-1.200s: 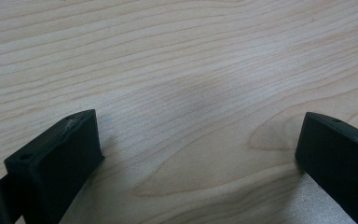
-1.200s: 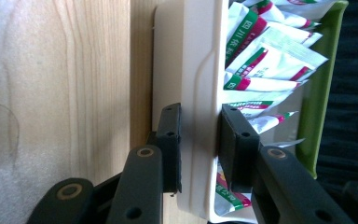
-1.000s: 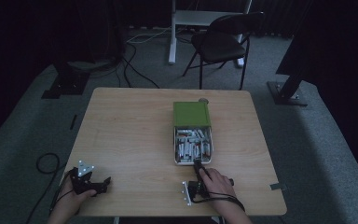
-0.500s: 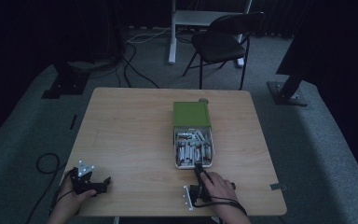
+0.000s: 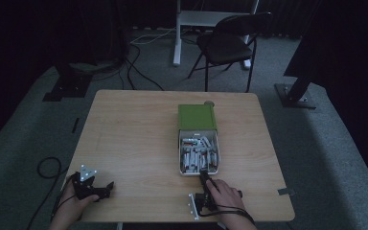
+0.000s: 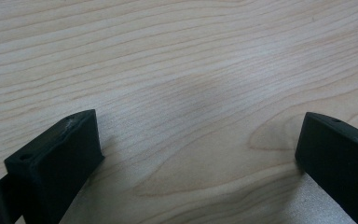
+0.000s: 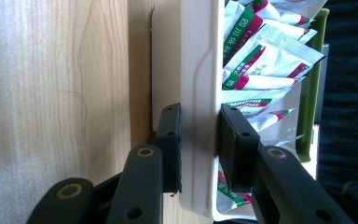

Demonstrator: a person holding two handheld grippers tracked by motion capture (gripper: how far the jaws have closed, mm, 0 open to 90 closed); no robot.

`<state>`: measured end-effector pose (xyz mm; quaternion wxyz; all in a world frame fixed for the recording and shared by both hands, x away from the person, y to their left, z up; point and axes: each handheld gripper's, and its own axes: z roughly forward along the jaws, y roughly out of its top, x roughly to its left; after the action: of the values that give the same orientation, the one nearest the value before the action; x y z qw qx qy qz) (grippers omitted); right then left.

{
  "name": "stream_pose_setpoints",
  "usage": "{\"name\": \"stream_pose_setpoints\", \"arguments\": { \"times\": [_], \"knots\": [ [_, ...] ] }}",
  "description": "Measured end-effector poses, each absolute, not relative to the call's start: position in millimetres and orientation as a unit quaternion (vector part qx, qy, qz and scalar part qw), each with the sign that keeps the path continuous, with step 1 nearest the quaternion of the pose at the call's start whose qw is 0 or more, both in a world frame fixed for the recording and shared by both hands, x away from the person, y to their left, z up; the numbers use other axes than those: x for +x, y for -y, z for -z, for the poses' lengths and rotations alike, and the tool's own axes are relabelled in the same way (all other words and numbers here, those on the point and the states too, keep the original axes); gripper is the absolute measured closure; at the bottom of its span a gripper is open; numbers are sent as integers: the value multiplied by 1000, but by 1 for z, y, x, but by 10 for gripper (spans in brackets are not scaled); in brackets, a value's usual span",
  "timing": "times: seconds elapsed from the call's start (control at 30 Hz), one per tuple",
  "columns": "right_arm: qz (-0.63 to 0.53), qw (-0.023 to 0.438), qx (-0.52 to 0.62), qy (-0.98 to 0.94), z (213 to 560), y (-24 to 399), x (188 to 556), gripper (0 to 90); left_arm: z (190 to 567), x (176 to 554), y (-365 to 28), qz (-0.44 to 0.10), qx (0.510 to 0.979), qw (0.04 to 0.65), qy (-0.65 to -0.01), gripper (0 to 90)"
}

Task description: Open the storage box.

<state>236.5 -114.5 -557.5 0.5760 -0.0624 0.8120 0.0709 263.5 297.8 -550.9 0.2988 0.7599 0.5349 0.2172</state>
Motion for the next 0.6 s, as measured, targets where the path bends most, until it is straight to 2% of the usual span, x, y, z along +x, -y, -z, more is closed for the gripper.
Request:
{"name": "stream_pose_setpoints", "arguments": {
  "times": [0.37,0.43,0.47,0.6],
  "knots": [
    [-77,577,-57,-811,558,116,233,713,551,263,-298,-217,760,299,-535,7],
    [-79,575,-54,-813,558,116,232,702,551,263,-298,-217,760,299,-535,7],
    [-82,571,-50,-815,556,116,232,659,551,264,-298,-217,760,299,-535,7],
    [-97,561,-42,-821,547,115,229,634,551,264,-298,-217,760,299,-535,7]
  ]
}}
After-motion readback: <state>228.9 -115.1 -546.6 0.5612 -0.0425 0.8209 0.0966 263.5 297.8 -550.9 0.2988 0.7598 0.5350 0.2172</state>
